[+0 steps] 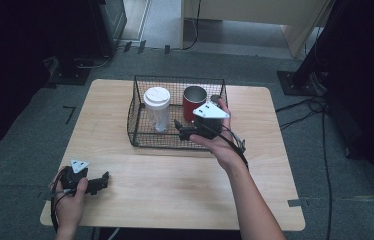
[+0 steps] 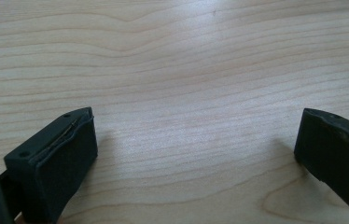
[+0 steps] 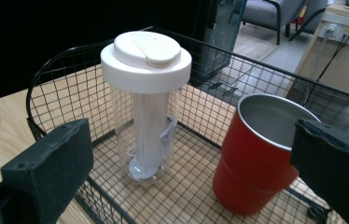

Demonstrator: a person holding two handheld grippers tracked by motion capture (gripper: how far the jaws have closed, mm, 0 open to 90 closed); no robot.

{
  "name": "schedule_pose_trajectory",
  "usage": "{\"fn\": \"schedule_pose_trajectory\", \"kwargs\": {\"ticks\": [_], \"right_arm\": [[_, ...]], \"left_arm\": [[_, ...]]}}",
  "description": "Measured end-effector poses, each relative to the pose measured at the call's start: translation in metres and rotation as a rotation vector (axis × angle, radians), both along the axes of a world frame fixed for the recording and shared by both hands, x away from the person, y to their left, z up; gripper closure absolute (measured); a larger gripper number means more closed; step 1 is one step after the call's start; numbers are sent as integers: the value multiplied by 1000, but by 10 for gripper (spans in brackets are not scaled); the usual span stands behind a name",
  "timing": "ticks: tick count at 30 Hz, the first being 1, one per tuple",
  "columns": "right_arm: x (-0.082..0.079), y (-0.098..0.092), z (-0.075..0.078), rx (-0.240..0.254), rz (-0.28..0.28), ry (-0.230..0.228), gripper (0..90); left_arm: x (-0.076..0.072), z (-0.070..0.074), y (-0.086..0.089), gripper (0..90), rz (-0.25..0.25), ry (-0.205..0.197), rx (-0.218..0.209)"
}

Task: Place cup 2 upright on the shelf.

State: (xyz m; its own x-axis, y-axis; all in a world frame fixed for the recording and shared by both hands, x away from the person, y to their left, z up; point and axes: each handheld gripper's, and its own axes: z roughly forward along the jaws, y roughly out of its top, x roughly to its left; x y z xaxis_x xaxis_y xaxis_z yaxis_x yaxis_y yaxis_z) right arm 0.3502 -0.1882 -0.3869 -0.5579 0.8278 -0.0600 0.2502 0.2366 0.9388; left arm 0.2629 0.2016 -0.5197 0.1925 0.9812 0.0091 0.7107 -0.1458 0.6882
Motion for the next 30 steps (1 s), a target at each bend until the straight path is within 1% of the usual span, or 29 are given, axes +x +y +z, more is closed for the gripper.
{"fn": "schedule_pose_trajectory", "kwargs": {"ticks": [5,11,20,30], "right_arm": [[-13,-12,-1,-6,-17,-13,0],[-26,-27,-3,16,-48,-22,0],[-42,-55,-11,49,-107,-16,2],[-55,-81,-21,49,-153,-4,4]], "left_arm": [[0,0,0,0,0,-1,0],[0,0,0,0,0,-1,0],[0,0,0,0,0,-1,0],[0,0,0,1,1,-1,-1]]}}
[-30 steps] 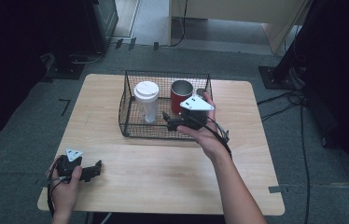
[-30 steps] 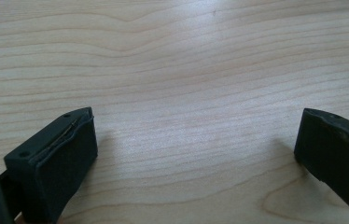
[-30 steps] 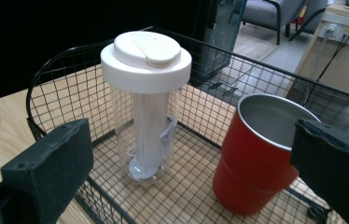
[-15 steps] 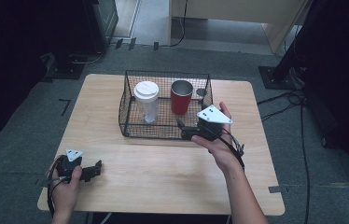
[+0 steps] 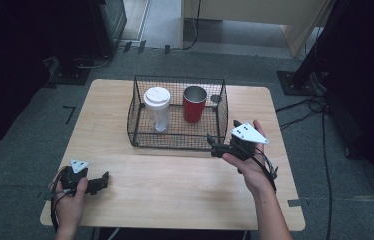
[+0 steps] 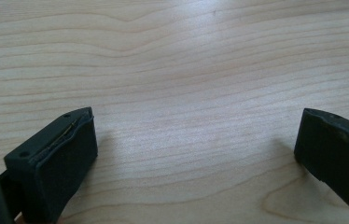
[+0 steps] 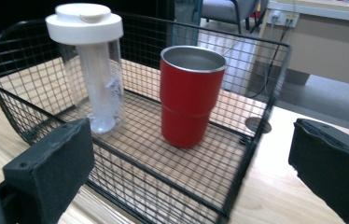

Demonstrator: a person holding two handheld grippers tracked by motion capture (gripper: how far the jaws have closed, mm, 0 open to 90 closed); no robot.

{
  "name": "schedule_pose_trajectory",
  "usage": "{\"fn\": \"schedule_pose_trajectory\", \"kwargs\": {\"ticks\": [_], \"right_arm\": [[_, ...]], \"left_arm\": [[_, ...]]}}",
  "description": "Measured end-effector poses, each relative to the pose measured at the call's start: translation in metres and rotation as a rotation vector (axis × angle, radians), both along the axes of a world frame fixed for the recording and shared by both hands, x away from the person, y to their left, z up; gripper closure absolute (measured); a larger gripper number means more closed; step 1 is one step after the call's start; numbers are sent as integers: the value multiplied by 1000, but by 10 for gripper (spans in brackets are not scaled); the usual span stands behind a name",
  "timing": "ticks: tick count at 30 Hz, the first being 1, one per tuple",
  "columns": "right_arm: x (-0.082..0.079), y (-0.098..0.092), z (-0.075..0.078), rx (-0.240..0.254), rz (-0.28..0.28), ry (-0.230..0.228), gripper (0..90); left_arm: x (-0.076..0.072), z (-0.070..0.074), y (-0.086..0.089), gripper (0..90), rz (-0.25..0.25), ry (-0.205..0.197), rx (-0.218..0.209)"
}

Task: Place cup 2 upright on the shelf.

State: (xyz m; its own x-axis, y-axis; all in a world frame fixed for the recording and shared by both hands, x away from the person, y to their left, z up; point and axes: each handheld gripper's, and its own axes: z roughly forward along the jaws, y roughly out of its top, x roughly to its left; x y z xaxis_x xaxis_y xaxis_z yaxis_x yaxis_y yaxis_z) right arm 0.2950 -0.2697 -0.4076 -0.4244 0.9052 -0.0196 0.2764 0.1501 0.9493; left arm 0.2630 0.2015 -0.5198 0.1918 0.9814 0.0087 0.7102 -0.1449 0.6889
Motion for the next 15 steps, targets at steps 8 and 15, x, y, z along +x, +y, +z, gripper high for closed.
{"fn": "schedule_pose_trajectory", "kwargs": {"ticks": [8,15], "right_arm": [[-8,-25,-15,-26,-50,18,5],[-14,-51,-32,-24,-104,47,12]], "left_arm": [[0,0,0,1,-1,0,1],[0,0,0,1,-1,0,1]]}}
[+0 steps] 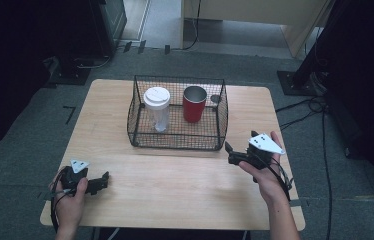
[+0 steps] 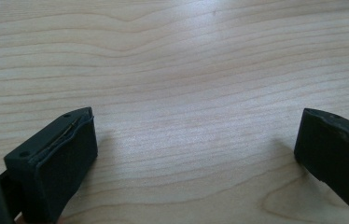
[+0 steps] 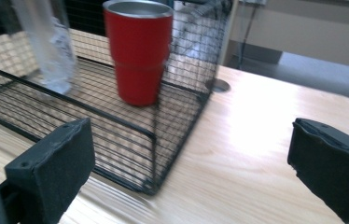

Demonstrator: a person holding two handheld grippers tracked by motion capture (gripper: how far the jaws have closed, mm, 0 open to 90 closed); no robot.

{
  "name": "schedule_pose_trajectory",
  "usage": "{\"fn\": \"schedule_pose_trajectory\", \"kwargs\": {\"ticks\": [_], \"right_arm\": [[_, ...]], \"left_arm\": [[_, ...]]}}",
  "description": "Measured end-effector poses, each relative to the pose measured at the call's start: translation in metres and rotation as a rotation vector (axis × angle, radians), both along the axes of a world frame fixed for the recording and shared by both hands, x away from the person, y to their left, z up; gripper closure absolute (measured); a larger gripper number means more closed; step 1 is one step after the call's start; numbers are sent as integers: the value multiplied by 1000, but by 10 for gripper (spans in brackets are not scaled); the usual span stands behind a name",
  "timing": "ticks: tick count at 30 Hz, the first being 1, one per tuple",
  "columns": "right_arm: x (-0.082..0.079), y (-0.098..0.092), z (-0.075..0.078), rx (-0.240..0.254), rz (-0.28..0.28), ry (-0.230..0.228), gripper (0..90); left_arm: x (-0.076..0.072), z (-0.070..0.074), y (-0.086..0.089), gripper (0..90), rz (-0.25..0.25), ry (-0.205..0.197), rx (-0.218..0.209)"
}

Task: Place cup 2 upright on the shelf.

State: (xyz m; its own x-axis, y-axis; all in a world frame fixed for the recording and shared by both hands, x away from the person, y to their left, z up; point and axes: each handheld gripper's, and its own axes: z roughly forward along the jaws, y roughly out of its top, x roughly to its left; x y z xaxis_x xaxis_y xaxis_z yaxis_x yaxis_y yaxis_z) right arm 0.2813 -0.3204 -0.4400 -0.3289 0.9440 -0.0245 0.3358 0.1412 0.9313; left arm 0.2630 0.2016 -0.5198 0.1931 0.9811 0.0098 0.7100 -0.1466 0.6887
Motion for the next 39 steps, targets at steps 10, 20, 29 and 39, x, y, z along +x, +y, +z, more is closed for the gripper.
{"fn": "schedule_pose_trajectory", "kwargs": {"ticks": [10,20,29,39], "right_arm": [[-10,-34,-19,16,-75,30,13],[-23,-62,-36,20,-135,64,13],[-34,-82,-50,19,-181,102,13],[-46,-99,-67,19,-224,149,13]], "left_arm": [[0,0,0,1,0,0,0],[0,0,0,1,-1,1,2],[0,0,0,0,-1,1,2],[0,0,0,0,-1,2,2]]}}
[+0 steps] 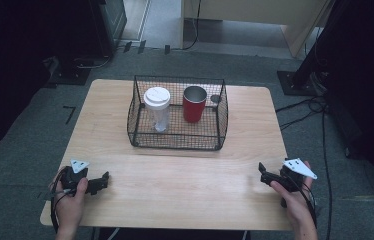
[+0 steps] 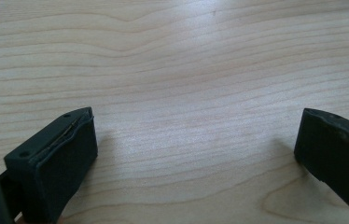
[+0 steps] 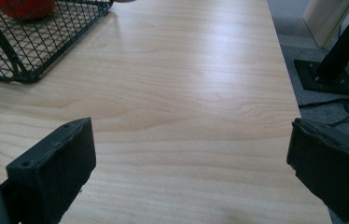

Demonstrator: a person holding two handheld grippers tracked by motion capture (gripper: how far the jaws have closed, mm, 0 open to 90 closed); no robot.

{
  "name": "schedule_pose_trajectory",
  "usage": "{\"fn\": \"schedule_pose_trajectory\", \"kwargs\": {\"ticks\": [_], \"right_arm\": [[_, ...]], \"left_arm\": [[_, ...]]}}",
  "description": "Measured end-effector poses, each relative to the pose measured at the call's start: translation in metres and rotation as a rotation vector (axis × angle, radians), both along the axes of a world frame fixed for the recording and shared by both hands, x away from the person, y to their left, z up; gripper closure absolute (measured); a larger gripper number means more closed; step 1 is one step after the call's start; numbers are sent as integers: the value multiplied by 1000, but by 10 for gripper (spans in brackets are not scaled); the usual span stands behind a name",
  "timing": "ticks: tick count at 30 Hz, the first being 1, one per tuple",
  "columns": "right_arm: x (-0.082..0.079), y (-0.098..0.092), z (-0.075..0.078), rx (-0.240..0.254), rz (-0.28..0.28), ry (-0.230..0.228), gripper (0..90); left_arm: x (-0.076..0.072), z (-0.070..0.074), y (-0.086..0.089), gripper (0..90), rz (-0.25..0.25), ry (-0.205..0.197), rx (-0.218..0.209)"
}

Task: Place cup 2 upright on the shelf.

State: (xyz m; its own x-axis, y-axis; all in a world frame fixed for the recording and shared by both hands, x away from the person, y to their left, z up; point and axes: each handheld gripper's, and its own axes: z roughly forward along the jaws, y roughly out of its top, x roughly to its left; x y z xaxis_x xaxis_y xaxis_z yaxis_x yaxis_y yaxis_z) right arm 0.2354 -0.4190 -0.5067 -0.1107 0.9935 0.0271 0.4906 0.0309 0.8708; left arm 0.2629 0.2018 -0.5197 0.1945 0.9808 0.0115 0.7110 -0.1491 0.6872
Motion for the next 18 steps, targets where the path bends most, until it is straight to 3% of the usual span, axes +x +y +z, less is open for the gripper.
{"fn": "schedule_pose_trajectory", "kwargs": {"ticks": [5,9,18], "right_arm": [[-4,-4,-6,-2,-14,19,12],[-7,-9,-13,-4,-42,59,12],[-7,-9,-16,-14,-57,102,12]], "left_arm": [[0,0,0,1,0,0,0],[0,0,0,1,0,0,0],[0,0,0,0,0,0,0]]}}
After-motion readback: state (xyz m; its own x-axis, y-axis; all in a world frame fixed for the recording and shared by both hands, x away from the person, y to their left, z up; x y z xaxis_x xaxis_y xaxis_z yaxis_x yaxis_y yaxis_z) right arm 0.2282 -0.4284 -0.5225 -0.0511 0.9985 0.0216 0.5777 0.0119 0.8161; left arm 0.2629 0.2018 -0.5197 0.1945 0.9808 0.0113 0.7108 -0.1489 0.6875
